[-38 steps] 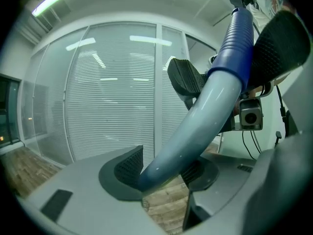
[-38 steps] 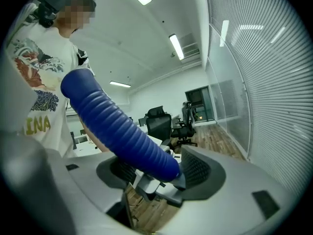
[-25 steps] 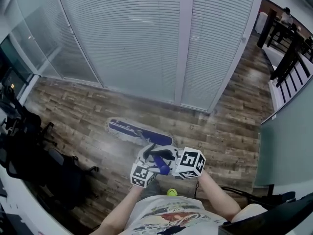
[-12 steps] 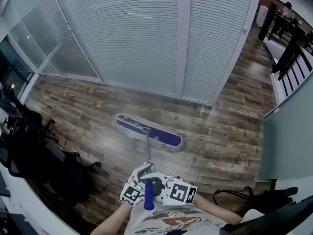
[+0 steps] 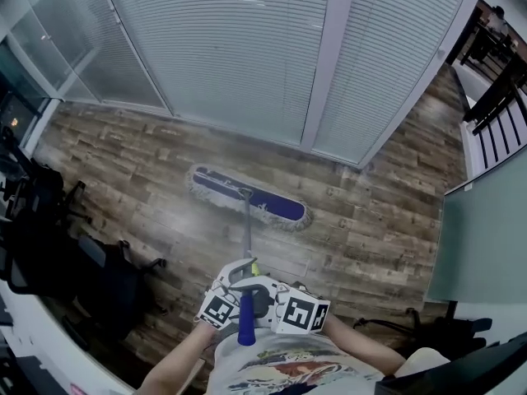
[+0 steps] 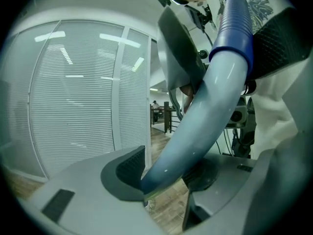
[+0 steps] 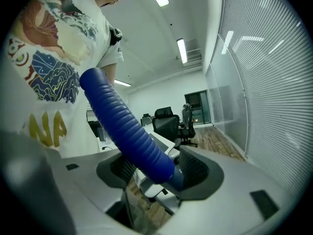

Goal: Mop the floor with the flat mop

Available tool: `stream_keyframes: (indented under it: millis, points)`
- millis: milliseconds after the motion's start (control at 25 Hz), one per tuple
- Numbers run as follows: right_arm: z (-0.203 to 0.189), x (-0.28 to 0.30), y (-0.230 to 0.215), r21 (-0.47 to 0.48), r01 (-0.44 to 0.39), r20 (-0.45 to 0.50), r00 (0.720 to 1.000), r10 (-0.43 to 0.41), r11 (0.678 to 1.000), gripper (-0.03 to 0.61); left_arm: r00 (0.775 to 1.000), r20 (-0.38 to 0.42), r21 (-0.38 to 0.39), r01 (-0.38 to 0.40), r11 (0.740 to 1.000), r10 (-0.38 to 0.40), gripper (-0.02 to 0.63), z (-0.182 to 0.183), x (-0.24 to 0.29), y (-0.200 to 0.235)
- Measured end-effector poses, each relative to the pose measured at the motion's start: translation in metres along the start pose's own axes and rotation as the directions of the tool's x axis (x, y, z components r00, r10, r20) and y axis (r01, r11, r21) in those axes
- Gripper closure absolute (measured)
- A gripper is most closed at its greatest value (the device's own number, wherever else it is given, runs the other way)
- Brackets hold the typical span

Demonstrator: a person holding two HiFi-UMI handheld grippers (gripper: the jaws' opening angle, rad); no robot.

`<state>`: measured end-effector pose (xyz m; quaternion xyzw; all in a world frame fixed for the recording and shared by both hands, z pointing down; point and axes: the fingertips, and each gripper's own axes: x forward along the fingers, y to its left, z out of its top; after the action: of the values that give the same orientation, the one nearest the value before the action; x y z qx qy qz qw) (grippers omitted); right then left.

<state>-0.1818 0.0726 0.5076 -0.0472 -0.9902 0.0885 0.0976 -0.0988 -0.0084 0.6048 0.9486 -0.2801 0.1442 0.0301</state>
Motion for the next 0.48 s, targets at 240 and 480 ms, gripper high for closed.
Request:
stream_keyframes:
  millis: [240,480]
  points:
    - [0.035,0.03,-0.122,0.015,0.071,0.046,0.996,-0.072,0.997,0.322,0.997,0.07,-0.037,-0.02,0.999,0.023,0.43,0.013,0.023,0.124]
    - [0.053,0.047,-0.23,0.036,0.154,0.067,0.986,-0.156,0.987,0.322,0.998,0.067,-0.011,-0.007,1.0,0.008,0.43,0.017,0.055,0.227]
